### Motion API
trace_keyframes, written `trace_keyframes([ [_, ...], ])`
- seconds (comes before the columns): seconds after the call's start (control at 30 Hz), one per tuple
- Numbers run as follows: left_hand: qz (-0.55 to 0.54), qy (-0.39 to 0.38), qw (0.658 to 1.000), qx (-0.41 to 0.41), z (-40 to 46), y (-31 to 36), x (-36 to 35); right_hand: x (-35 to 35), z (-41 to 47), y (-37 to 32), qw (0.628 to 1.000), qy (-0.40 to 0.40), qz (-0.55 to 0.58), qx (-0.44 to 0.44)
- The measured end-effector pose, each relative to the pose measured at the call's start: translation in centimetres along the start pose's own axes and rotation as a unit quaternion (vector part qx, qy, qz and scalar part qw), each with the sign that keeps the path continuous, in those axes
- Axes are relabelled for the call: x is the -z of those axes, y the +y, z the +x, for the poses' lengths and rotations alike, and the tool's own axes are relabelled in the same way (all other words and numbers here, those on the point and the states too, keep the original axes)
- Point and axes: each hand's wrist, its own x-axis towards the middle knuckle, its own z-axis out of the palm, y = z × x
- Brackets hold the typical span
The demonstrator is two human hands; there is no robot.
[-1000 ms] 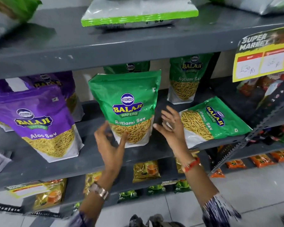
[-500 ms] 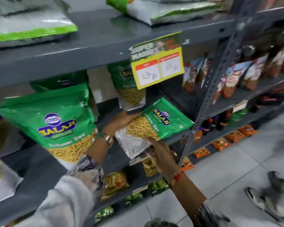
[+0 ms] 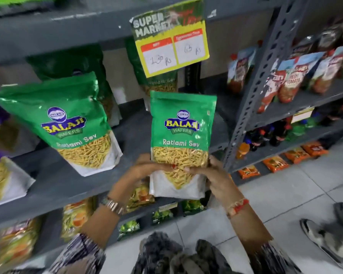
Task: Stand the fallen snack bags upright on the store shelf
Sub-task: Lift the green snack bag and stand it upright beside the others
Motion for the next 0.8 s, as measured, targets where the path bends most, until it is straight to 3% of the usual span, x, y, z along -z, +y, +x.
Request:
trace_keyframes([
  [0.2, -0.012, 0.033, 0.996, -0.078, -3.9, -0.5, -2.1, 1.7, -3.3, -2.8, 0.995, -0.061, -0.059, 0.045],
  [0.3, -0.008, 0.054, 0.993, -0.101, -3.9, 0.1, -2.2, 1.6, -2.9, -3.2, 0.994, -0.071, -0.037, 0.073],
  [0.53, 0.007, 0.127, 0.985, -0.118, 1.3, 2.1, -1.1, 0.4, 3.2, -4.2, 0.986, -0.064, -0.09, 0.127],
  [0.8, -0.004, 0.212, 0.957, -0.196, 5.9, 5.3, 0.0, -1.0, 9.4, -8.3, 0.965, -0.081, -0.148, 0.199],
])
